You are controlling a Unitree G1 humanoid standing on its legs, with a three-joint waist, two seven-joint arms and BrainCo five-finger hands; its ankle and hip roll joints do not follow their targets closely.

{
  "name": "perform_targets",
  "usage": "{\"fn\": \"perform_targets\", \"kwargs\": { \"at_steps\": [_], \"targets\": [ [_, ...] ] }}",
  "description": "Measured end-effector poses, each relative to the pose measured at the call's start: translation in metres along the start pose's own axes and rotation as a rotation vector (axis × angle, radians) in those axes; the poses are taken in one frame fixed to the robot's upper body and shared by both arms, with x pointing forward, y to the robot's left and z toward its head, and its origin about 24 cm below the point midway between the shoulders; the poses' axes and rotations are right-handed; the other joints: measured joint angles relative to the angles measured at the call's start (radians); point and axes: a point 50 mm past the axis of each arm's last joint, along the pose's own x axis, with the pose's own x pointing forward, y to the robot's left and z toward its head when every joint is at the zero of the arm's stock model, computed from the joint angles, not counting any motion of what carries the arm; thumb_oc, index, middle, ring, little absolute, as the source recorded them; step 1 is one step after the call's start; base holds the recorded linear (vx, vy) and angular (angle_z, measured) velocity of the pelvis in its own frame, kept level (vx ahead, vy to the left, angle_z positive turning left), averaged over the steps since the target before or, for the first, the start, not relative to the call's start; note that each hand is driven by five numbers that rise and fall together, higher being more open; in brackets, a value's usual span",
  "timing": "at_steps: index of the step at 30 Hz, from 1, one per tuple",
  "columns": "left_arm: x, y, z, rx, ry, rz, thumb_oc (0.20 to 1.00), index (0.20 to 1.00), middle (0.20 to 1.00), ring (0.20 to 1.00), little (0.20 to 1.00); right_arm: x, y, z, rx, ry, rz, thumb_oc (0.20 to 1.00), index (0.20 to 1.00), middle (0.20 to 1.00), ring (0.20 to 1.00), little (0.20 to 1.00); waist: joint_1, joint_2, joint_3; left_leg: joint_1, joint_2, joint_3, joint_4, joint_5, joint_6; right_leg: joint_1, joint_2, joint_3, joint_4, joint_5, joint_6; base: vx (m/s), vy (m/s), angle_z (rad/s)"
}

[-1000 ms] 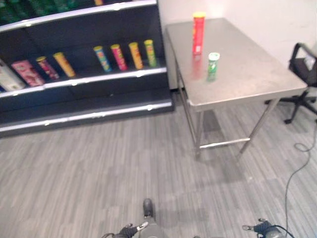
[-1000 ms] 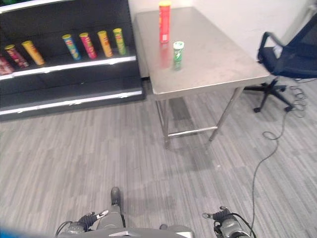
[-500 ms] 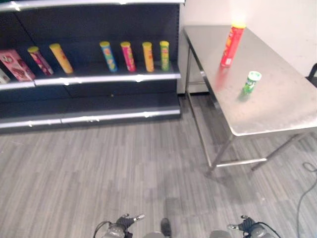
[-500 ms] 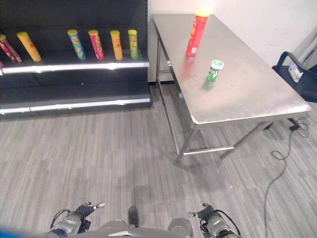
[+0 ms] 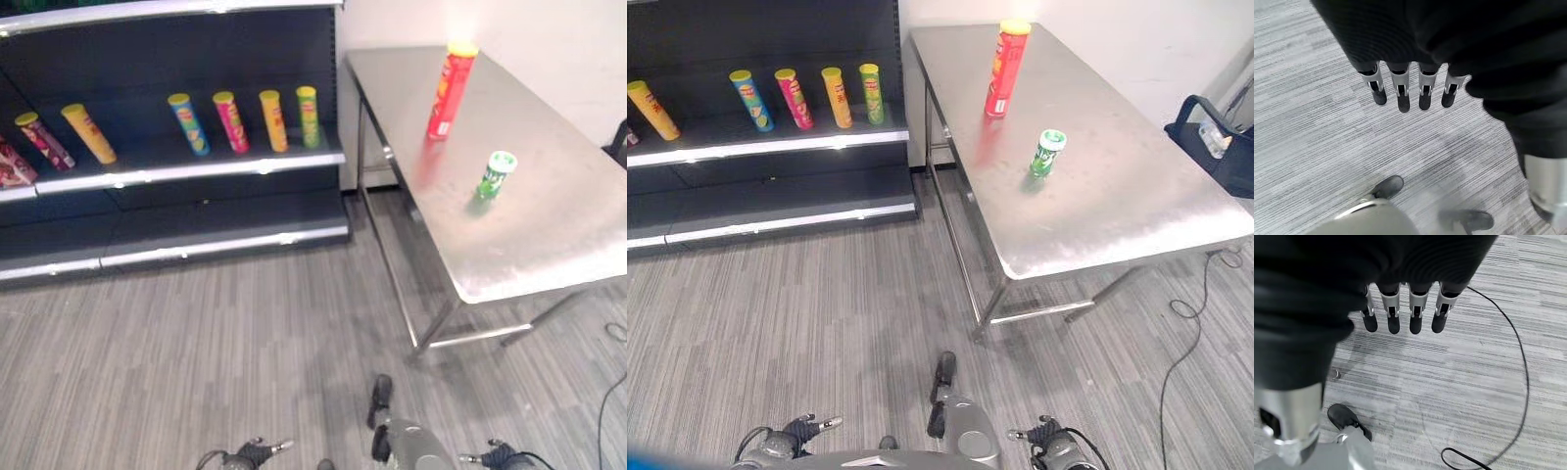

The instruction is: Put the goods on the table back onto the shelves and tidy them up.

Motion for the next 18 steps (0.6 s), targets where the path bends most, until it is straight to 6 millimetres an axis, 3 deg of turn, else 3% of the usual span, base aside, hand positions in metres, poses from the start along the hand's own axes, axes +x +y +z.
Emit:
{"fn": "perform_targets", "kwargs": {
  "at_steps": [2,3,6,7,9,10,11,12,14,15,16,17,18],
  "targets": [
    [0.000,-0.006,0.002,0.028,-0.006,-0.019,1.000,1.000,1.000,1.000,1.000,0.000,-0.007,-0.006,-0.005,0.015,-0.016,1.000,1.000,1.000,1.000,1.000,-0.023,0.039,-0.005,0.023,0.036,-0.031,0.000,-0.023,-0.012,0.021,0.030,0.010,0.021,0.003,-0.006,0.27,-0.026,0.46],
    [0.000,-0.011,0.003,0.032,-0.010,-0.033,1.000,1.000,1.000,1.000,1.000,-0.001,-0.012,-0.021,-0.013,0.061,-0.027,1.000,1.000,1.000,1.000,1.000,-0.019,0.068,-0.024,0.061,0.071,-0.022,0.006,-0.030,-0.034,0.051,0.068,0.006,0.039,-0.022,-0.047,0.24,-0.039,0.39],
    [0.001,-0.007,0.018,0.038,-0.047,-0.025,1.000,1.000,1.000,1.000,1.000,0.000,-0.026,-0.019,-0.021,0.054,-0.062,1.000,1.000,1.000,1.000,1.000,-0.020,0.080,-0.033,0.055,0.099,-0.017,0.102,-0.045,-0.059,0.094,0.092,-0.009,0.040,-0.066,-0.120,0.30,-0.078,0.18],
    [0.002,-0.007,0.020,0.039,-0.050,-0.025,1.000,1.000,1.000,1.000,1.000,0.000,-0.028,-0.018,-0.021,0.052,-0.066,1.000,1.000,1.000,1.000,1.000,-0.026,0.067,-0.029,0.032,0.115,0.010,0.234,-0.050,-0.149,0.166,0.098,-0.019,-0.012,-0.070,-0.127,0.30,-0.113,0.17],
    [0.001,-0.008,0.021,0.034,-0.056,-0.029,1.000,1.000,1.000,1.000,1.000,0.000,-0.028,-0.022,-0.025,0.060,-0.065,1.000,1.000,1.000,1.000,1.000,-0.026,0.058,-0.036,-0.011,0.124,0.038,0.367,-0.047,-0.198,0.207,0.100,-0.021,-0.046,-0.072,-0.130,0.20,-0.112,0.12],
    [0.001,-0.009,0.018,0.025,-0.048,-0.032,1.000,1.000,1.000,1.000,1.000,0.000,-0.026,-0.021,-0.017,0.062,-0.062,1.000,1.000,1.000,1.000,1.000,-0.025,0.056,-0.035,-0.120,0.155,0.079,0.590,-0.011,-0.270,0.242,0.102,-0.057,-0.098,-0.097,-0.095,0.16,-0.096,-0.08],
    [0.001,-0.012,0.019,0.025,-0.054,-0.038,1.000,1.000,1.000,1.000,1.000,0.000,-0.029,-0.019,-0.002,0.062,-0.069,1.000,1.000,1.000,1.000,1.000,-0.013,0.078,-0.032,-0.202,0.209,0.081,0.752,0.020,-0.323,0.225,0.106,-0.058,-0.032,-0.117,-0.128,0.17,-0.092,-0.27],
    [0.000,-0.013,0.012,0.030,-0.034,-0.041,1.000,1.000,1.000,1.000,1.000,0.001,-0.031,-0.014,0.007,0.055,-0.074,1.000,1.000,1.000,1.000,1.000,-0.016,0.064,-0.017,-0.262,0.219,0.077,0.896,0.065,-0.333,0.223,0.107,-0.052,-0.007,-0.102,-0.222,0.19,-0.015,-0.66],
    [0.001,-0.009,0.010,0.024,-0.018,-0.026,1.000,1.000,1.000,1.000,1.000,0.001,-0.025,-0.017,-0.011,0.057,-0.060,1.000,1.000,1.000,1.000,1.000,-0.025,0.067,-0.017,-0.358,0.263,0.116,1.010,0.086,-0.306,0.260,0.121,-0.021,-0.022,-0.128,-0.236,0.27,0.081,-0.47],
    [0.001,-0.006,0.013,0.031,-0.025,-0.018,1.000,1.000,1.000,1.000,1.000,0.001,-0.022,-0.015,-0.009,0.054,-0.053,1.000,1.000,1.000,1.000,1.000,-0.024,0.050,-0.013,-0.377,0.279,0.169,0.988,0.092,-0.287,0.273,0.115,0.002,-0.048,-0.131,-0.217,0.19,0.182,-0.42],
    [0.001,0.001,0.014,0.034,-0.028,0.001,1.000,1.000,1.000,1.000,1.000,0.001,-0.015,-0.014,-0.005,0.074,-0.037,1.000,1.000,1.000,1.000,1.000,-0.016,0.033,-0.007,-0.364,0.304,0.230,0.798,0.106,-0.267,0.302,0.108,0.006,-0.076,-0.180,-0.140,0.17,0.222,-0.65],
    [0.001,0.002,0.013,0.036,-0.027,0.005,1.000,1.000,1.000,1.000,1.000,0.001,-0.015,-0.015,-0.007,0.089,-0.034,1.000,1.000,1.000,1.000,1.000,-0.012,0.037,-0.003,-0.334,0.325,0.219,0.633,0.110,-0.266,0.285,0.102,0.005,-0.038,-0.166,-0.162,0.17,0.260,-0.85],
    [0.001,0.005,0.012,0.039,-0.031,0.012,1.000,1.000,1.000,1.000,1.000,0.001,-0.014,-0.017,-0.012,0.095,-0.032,1.000,1.000,1.000,1.000,1.000,-0.013,0.015,0.006,-0.315,0.338,0.196,0.516,0.117,-0.263,0.279,0.098,0.012,-0.028,-0.129,-0.188,0.18,0.274,-0.60]
  ]
}}
